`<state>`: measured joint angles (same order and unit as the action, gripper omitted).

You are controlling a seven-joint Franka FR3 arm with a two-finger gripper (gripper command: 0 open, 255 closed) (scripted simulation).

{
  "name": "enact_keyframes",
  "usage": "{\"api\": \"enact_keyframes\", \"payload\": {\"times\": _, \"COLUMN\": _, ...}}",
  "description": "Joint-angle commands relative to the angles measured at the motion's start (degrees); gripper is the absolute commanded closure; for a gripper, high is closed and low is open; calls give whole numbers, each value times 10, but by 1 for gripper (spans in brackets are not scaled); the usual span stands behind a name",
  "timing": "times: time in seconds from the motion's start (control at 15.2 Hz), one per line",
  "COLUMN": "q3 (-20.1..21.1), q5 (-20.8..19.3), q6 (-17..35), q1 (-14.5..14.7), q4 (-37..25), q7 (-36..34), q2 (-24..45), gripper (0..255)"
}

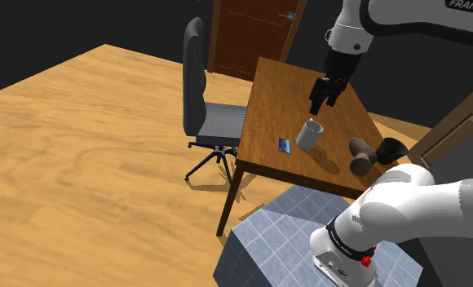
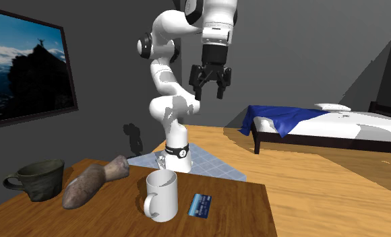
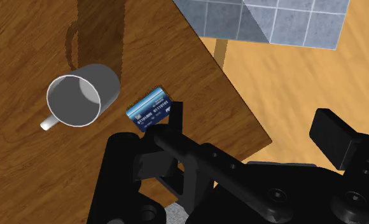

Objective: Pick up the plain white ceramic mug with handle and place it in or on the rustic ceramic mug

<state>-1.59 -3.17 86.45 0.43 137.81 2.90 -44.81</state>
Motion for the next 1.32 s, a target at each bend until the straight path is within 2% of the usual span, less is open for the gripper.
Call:
{"api": "enact_keyframes", "payload": {"times": 0.0, "q3": 0, "q5": 0, "q6": 0, "q1": 0, "q4": 0, "q7": 0, "q2": 0, "gripper": 0}}
{"api": "enact_keyframes", "payload": {"times": 0.59, "q3": -92, "q5": -65, "q6": 186, "q1": -36, "q4": 113, "q7": 82, "q2": 21, "gripper": 0}}
{"api": "enact_keyframes", "payload": {"times": 0.99, "q3": -163, "q5": -98, "q6": 327, "q1": -56, "q4": 149, "q7": 139, "q2": 91, "gripper": 0}}
{"api": "enact_keyframes", "payload": {"times": 1.25, "q3": -210, "q5": -105, "q6": 417, "q1": -60, "q4": 154, "q7": 179, "q2": 155, "gripper": 0}}
